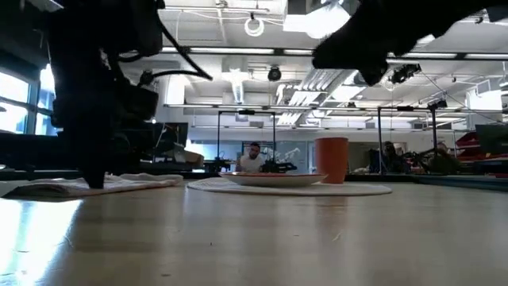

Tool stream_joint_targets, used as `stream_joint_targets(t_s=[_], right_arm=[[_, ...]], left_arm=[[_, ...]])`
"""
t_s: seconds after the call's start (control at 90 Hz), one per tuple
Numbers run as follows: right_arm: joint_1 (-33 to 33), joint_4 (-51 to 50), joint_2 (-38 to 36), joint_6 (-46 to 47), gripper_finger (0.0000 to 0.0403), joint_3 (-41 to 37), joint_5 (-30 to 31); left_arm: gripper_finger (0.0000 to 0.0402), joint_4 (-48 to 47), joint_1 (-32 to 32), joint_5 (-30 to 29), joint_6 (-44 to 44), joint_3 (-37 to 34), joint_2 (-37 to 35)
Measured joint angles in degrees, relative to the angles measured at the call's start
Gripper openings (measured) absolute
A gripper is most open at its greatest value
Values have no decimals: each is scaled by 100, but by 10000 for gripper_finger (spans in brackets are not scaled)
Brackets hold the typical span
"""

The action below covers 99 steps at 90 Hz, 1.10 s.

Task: Set table place
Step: Fold the napkin

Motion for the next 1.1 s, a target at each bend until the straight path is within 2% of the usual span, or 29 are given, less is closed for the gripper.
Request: stream_joint_targets(t_s=[0.156,0.244,0.311,0.456,0.644,0.8,1.011,1.1], right_arm=[[0,-817,379,-199,62,806,-189],[2,-1322,553,-103,62,1187,-191],[20,-1548,687,44,62,1375,-186],[55,-1369,1196,219,62,1632,-274],[29,-459,2418,-420,62,2276,-789],[-169,-406,3493,-881,63,3446,-1529],[-217,-1630,4813,-1747,93,5419,-1906],[-293,-2400,5250,-1845,114,6161,-1418]], left_arm=[[115,1703,-450,376,-254,-37,90],[115,2823,-688,200,-24,-28,-75],[115,3152,-804,25,96,58,-277],[115,2288,-1128,-300,48,76,-593],[115,510,-1702,-723,-974,80,-771],[115,259,-2280,-973,-1806,87,-644],[115,106,-3180,-1578,-3224,87,-563],[115,31,-3588,-1927,-3883,88,-565]])
